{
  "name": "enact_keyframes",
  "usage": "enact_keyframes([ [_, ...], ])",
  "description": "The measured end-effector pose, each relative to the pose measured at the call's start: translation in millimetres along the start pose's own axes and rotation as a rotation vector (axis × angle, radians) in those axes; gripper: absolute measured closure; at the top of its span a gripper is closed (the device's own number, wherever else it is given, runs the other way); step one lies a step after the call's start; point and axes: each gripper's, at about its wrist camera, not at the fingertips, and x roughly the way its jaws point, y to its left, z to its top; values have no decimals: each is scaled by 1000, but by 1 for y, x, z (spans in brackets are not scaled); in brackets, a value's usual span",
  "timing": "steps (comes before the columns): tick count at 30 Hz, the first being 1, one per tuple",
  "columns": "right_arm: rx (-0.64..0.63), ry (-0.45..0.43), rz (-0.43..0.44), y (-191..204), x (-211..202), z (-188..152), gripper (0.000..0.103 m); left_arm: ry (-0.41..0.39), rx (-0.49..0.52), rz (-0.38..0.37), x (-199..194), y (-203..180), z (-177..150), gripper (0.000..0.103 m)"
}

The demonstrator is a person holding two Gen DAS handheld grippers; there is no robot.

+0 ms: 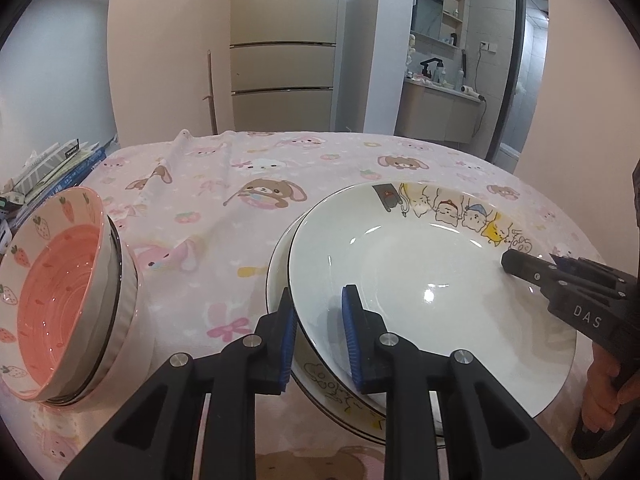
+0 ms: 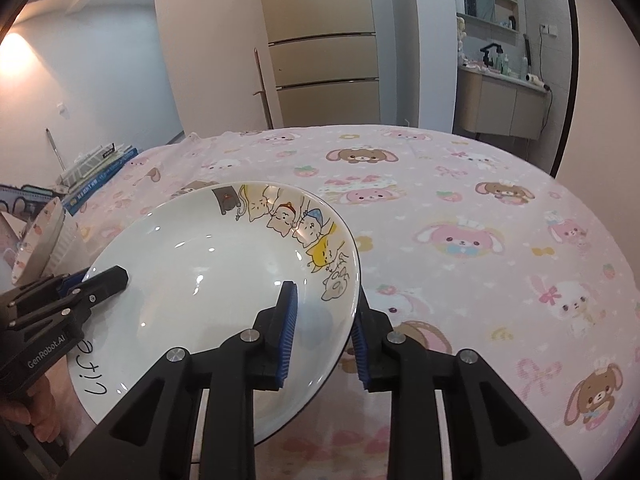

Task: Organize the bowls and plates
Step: 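Lower the deep plate onto the 'Life' plate stack with both tools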

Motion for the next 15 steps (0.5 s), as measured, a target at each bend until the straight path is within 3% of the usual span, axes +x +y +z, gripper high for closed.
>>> enact_keyframes([
  [3,13,7,0,0,-2,-1,80,47,-21,13,-2,-2,4,79],
  [7,31,13,14,-4,-9,-3,83,99,-76,-25,-2,4,7,80],
  [15,36,36,32,-6,-17,-4,81,90,-50,-17,4,2,7,81],
])
